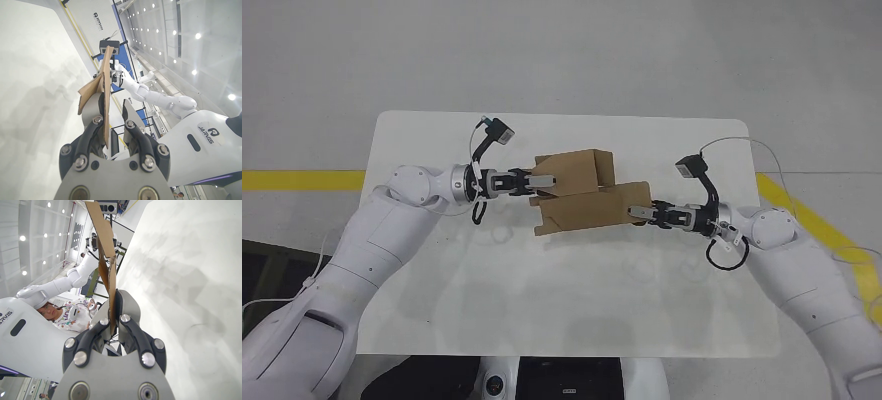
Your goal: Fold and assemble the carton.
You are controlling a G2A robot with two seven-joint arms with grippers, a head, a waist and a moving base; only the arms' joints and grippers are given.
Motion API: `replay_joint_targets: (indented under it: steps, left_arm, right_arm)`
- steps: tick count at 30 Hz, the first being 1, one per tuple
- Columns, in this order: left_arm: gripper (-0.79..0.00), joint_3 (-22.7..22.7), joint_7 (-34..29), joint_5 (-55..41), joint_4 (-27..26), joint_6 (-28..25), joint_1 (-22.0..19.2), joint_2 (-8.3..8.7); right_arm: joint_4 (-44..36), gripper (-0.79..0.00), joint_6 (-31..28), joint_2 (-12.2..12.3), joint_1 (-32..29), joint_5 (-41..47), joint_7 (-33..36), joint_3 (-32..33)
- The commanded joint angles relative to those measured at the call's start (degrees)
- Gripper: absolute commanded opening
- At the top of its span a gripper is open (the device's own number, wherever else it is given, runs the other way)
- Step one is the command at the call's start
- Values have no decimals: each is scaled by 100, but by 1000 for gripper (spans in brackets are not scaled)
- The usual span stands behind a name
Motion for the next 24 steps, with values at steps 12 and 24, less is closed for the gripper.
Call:
replay_joint_targets:
  steps: [12, 24]
  left_arm:
    - [-785, -110, 25, 13, 99, -25, -54, -11]
    - [-785, -132, 49, 90, -86, -49, -28, -24]
  right_arm:
    - [63, -785, -15, 36, 64, -40, -15, -100]
    - [540, 0, -193, 141, 213, -437, -193, 159]
